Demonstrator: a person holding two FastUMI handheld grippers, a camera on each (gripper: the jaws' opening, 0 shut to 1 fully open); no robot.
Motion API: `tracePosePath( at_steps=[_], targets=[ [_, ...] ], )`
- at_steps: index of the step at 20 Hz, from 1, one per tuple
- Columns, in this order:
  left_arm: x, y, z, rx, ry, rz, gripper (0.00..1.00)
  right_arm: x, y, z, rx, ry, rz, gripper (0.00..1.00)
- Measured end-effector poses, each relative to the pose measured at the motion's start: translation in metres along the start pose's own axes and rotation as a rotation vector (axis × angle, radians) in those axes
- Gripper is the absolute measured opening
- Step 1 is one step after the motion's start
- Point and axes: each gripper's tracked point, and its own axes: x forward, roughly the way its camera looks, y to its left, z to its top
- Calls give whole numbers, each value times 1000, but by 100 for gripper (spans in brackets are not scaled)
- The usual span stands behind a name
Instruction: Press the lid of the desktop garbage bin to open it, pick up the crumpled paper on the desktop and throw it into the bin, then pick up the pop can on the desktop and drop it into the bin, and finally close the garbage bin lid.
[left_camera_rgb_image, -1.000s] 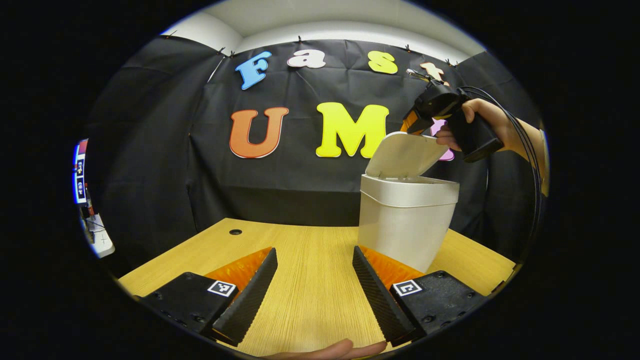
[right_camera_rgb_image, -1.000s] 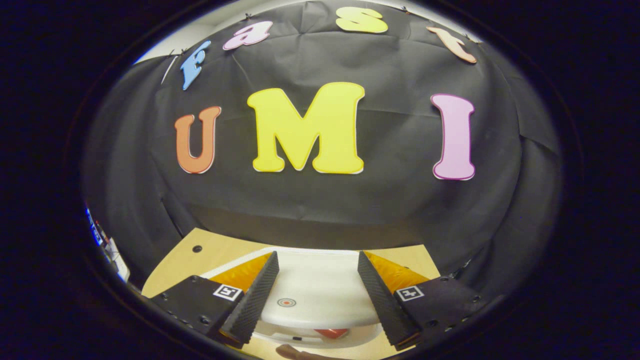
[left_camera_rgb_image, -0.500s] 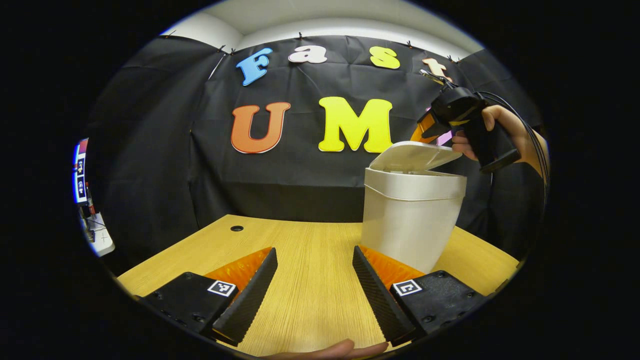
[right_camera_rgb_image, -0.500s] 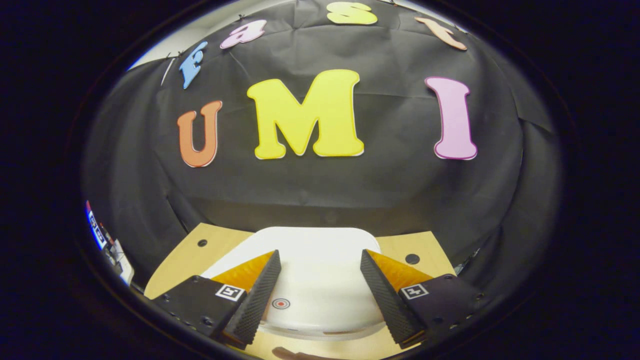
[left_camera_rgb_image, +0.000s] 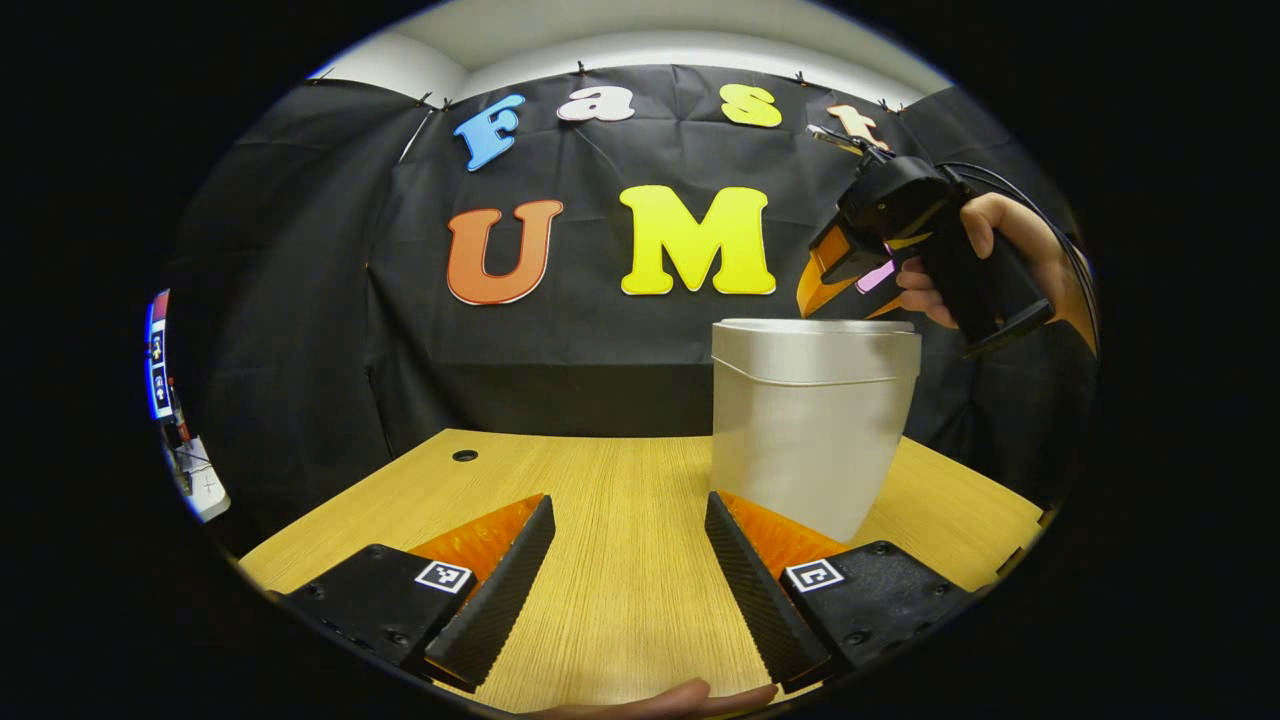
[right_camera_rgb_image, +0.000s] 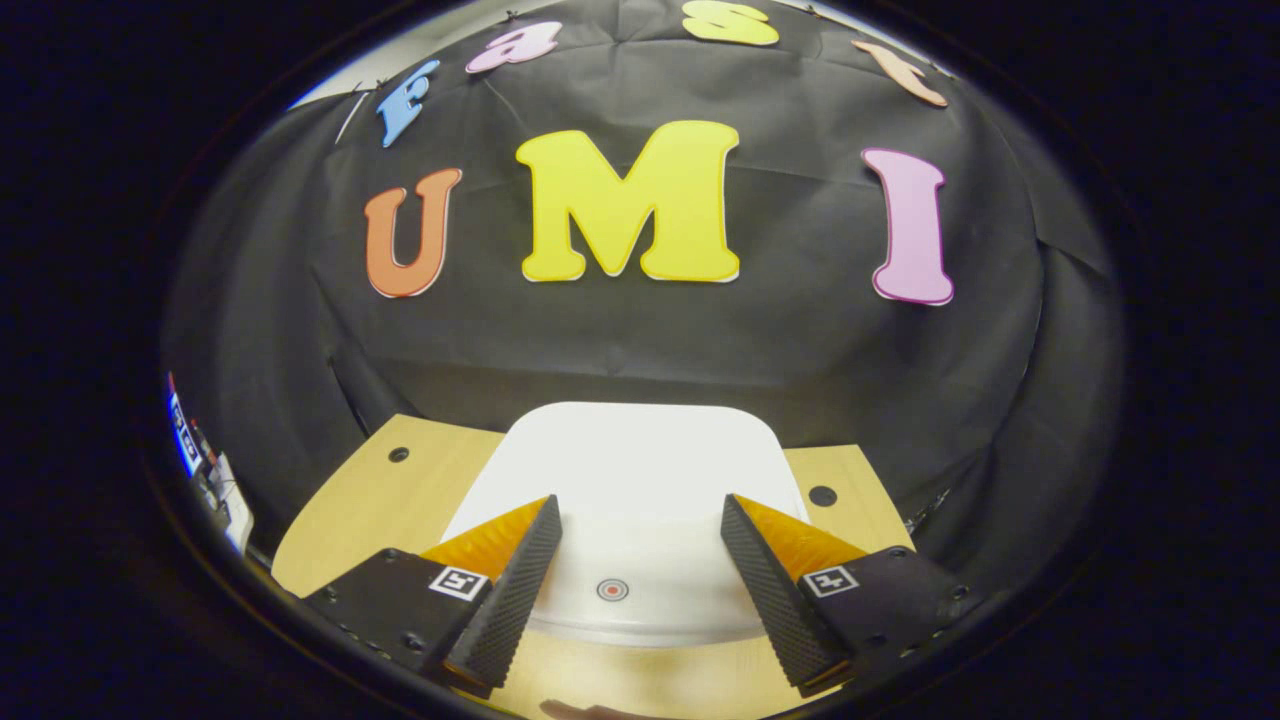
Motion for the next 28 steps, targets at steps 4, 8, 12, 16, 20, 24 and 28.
tracePosePath(
  at_steps=[4, 8, 12, 16, 20, 24, 28],
  targets=[
    [2, -2, -3, 0, 12, -2, 98, -16, 7, -10, 28, -47, -12, 96],
    [1, -8, -5, 17, 13, -2, 98, -18, 8, -16, 0, -157, -33, 96],
    [1, -18, -1, -1, -10, -17, 98, -13, 9, -22, -9, -250, -15, 97],
    [-1, -25, 1, -32, -28, -24, 98, -17, 8, -16, 29, -333, 17, 96],
    [3, -28, 3, -97, -61, -13, 98, -27, 7, -23, 3, -430, 45, 98],
    [10, -33, 0, -120, -50, 8, 98, -61, -7, -48, -15, -526, 47, 96],
    [5, -39, 15, -52, -83, 42, 98, -90, -44, -102, -16, -520, -35, 94]
  ],
)
